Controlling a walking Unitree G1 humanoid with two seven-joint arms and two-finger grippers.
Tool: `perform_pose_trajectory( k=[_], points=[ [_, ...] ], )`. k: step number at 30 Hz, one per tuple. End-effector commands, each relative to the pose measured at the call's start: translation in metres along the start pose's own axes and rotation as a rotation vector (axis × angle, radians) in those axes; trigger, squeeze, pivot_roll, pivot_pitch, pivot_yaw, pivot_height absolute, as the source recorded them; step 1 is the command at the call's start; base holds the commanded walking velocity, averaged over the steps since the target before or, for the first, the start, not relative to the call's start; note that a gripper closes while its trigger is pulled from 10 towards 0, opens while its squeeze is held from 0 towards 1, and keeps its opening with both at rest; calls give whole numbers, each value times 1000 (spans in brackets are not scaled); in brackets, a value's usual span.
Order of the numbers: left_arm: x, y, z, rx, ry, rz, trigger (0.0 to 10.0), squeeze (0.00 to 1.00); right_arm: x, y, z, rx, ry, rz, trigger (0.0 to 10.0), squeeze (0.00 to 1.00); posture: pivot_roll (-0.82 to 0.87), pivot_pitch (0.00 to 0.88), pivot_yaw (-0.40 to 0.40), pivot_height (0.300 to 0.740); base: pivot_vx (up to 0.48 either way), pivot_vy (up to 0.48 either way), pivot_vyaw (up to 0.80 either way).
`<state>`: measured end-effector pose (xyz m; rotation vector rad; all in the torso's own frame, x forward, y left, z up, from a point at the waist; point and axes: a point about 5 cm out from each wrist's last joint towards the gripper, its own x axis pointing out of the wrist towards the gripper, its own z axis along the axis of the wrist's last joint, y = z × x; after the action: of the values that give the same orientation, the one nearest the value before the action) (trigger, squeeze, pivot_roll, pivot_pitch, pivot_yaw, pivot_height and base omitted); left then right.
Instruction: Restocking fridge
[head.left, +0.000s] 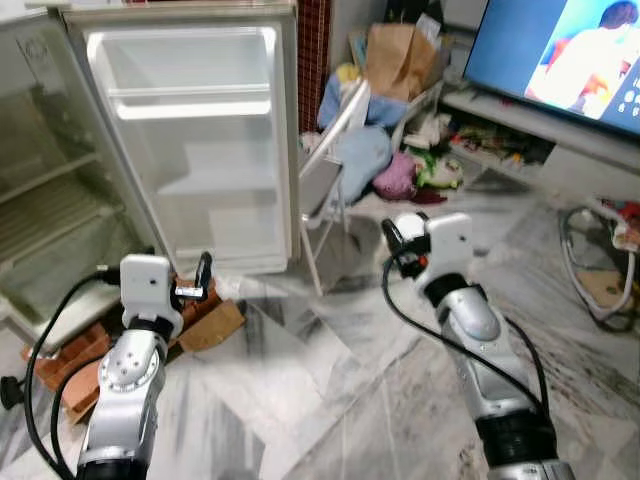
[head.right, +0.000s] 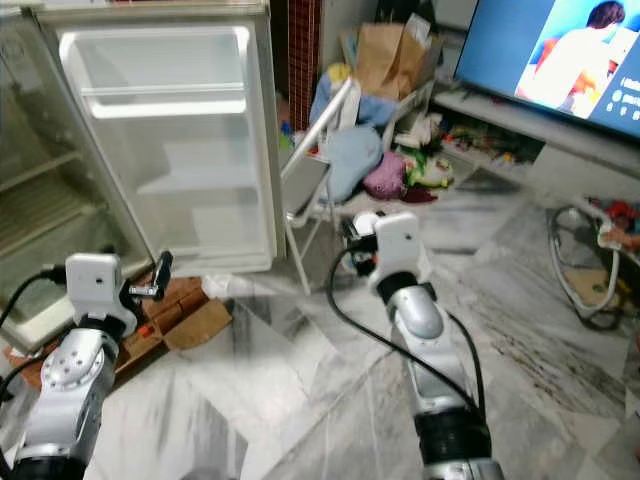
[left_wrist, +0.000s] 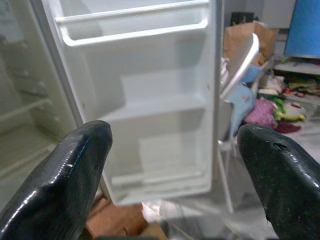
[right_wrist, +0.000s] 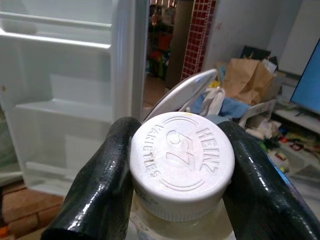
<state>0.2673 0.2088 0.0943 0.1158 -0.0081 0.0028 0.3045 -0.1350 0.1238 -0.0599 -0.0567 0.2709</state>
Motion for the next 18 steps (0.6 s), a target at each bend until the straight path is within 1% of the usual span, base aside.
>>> perform_pose_trajectory(
  k=[1, 3, 4, 6, 9, 13, 18],
  points=[
    [3, 9, 3, 21, -9, 37, 10000, 0, 10, 18, 20, -25, -78, 107, 10000, 0, 146, 0, -58, 740, 334, 345, 0],
    [3, 8, 3, 23, -10, 37, 10000, 0, 9, 20, 22, -20, -85, 140, 10000, 0, 146, 0, -58, 740, 334, 345, 0],
    [3, 7, 3, 23, -9, 36, 10000, 0, 9, 20, 24, 3, -102, 147, 10000, 0, 146, 0, -60, 740, 337, 341, 0],
    [3, 6, 1, 28, -2, 31, 10000, 0, 9, 19, 28, 8, -127, 135, 10000, 0, 145, 0, -60, 740, 334, 345, 769],
    [2, 7, 0, 25, 6, 36, 10000, 0, 11, 17, 29, 37, -128, 112, 10000, 0, 146, 0, -62, 740, 334, 345, 769],
    [3, 10, 0, 18, 9, 42, 10000, 0, 12, 15, 29, 39, -129, 95, 10000, 0, 149, 0, -64, 740, 336, 343, 708],
    [3, 13, -2, 1, 28, 33, 10000, 0, 14, 10, 29, 29, -130, 37, 10000, 0, 143, 0, -61, 740, 330, 349, 0]
  ],
)
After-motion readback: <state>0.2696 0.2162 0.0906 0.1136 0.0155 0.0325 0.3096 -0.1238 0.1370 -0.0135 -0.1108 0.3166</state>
